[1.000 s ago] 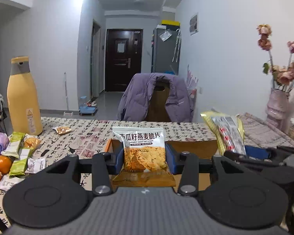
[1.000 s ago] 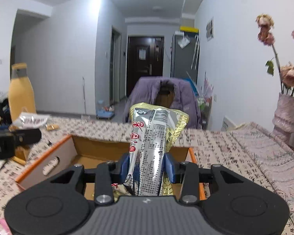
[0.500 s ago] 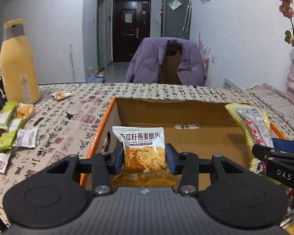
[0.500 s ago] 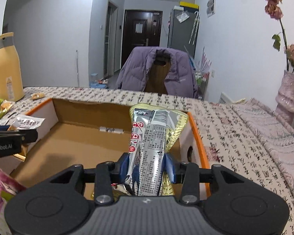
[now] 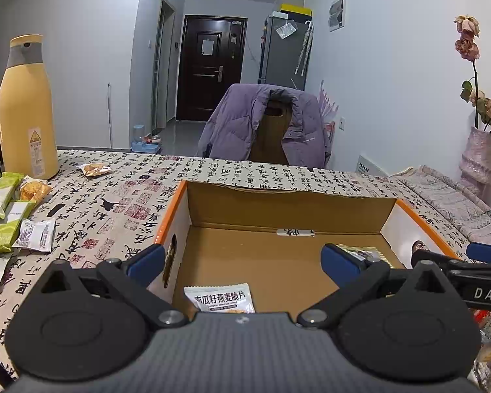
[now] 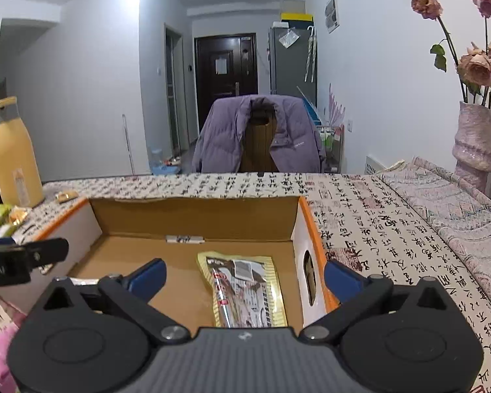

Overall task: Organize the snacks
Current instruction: 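Open both tools to drop the packets into the box, then lower the right tool onto the green bar packet and grasp it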

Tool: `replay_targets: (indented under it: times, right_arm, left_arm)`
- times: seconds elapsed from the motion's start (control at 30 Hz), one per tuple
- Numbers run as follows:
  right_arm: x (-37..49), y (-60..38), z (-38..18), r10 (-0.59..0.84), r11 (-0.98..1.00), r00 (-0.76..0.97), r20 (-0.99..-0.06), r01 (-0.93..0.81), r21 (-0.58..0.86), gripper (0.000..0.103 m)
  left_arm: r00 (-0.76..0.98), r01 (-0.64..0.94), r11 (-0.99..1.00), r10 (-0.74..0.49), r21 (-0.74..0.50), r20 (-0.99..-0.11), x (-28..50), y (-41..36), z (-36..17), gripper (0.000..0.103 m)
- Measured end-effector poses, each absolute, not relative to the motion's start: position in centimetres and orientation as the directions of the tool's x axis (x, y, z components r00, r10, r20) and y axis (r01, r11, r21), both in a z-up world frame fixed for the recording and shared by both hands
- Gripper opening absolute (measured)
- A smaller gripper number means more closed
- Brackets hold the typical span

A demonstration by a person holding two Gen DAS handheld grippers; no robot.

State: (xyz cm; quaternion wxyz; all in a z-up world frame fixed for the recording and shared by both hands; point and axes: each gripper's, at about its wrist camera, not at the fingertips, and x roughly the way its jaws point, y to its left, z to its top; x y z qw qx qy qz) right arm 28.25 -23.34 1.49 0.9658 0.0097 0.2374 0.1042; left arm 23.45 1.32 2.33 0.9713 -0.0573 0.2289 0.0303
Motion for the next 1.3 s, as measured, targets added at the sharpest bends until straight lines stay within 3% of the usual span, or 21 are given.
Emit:
replay_targets:
  times: [0.7, 1.3]
  right_arm:
    - [21.7, -25.2, 7.3, 0.211, 0.978, 0.922, -0.324, -0.2, 0.066, 0.103]
    - [12.6, -28.3, 5.0, 0.203, 0.979, 0.913, -0.354, -0.201, 0.044, 0.103]
  left_arm:
    - [0.94, -0.076, 0.991, 0.035, -0.109, -0.339, 17.6, 0.6, 7.2, 0.103]
    - [0.938, -0.027, 0.996, -0.005, -0.089, -0.346, 8.6, 0.5, 5.0, 0.103]
